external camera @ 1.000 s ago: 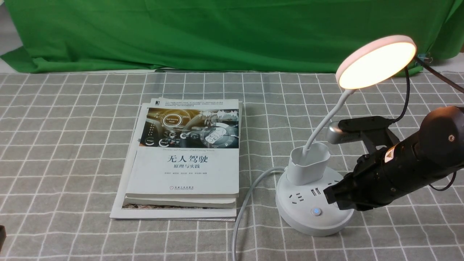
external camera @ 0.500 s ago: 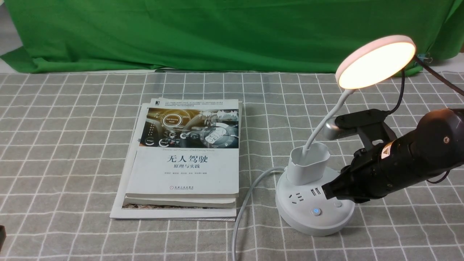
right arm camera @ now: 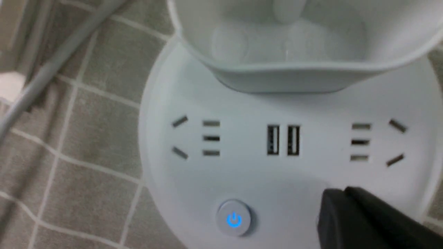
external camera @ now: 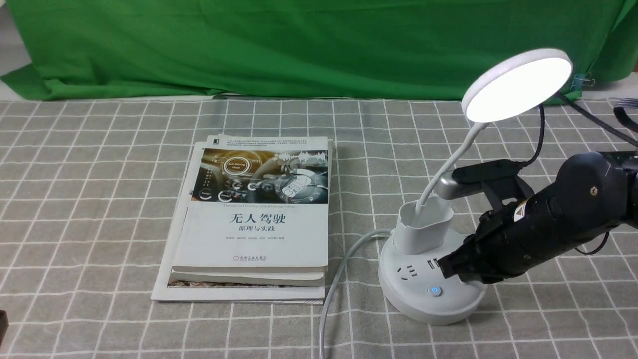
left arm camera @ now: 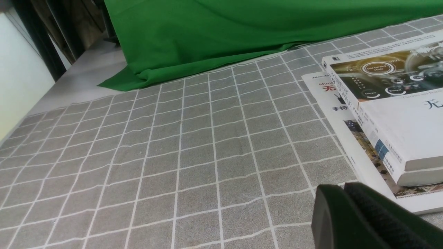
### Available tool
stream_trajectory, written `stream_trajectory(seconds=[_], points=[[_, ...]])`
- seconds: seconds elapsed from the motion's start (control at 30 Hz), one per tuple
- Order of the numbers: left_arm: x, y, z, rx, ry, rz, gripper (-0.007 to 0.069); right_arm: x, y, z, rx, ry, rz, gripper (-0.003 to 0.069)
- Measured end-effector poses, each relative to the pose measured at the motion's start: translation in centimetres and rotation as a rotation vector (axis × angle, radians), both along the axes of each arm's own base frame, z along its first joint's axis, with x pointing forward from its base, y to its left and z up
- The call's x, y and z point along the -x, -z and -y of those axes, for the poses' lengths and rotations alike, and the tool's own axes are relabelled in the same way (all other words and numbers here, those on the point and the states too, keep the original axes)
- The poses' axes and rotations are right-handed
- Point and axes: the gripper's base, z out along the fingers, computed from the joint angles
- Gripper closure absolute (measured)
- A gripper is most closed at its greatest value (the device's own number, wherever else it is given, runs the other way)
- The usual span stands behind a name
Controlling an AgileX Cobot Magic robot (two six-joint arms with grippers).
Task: Turn off the desk lamp on the grey coffee tablecloth by hand.
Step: 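Press the power button on the lamp base to turn the lamp off with the right gripper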
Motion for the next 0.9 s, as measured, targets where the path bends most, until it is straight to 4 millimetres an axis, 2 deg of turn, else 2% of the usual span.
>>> stream_trajectory(seconds=[0.07, 0.1, 0.13, 0.23, 0.3, 0.9], points=[[0.0, 0.0, 0.0, 0.000, 0.000, 0.000, 0.0606, -0.1, -1.3, -0.1, -0.015, 0.000, 0.033, 0.0610], [0.0, 0.0, 0.0, 0.000, 0.000, 0.000, 0.0606, -0.3, -3.3, -0.2, -0.043, 0.005, 0.086, 0.0610], [0.0, 0.0, 0.0, 0.000, 0.000, 0.000, 0.0606, -0.5, -4.3, -0.2, -0.055, 0.006, 0.111, 0.0610], [0.0, 0.0, 0.0, -0.001, 0.000, 0.000, 0.0606, -0.5, -6.1, -0.3, -0.077, 0.006, 0.152, 0.0610], [0.0, 0.0, 0.0, -0.001, 0.000, 0.000, 0.0606, -0.4, -6.7, -0.3, -0.082, 0.005, 0.161, 0.0608], [0.0, 0.0, 0.0, -0.001, 0.000, 0.000, 0.0606, 0.7, -4.2, 0.1, -0.026, -0.011, 0.010, 0.0603]])
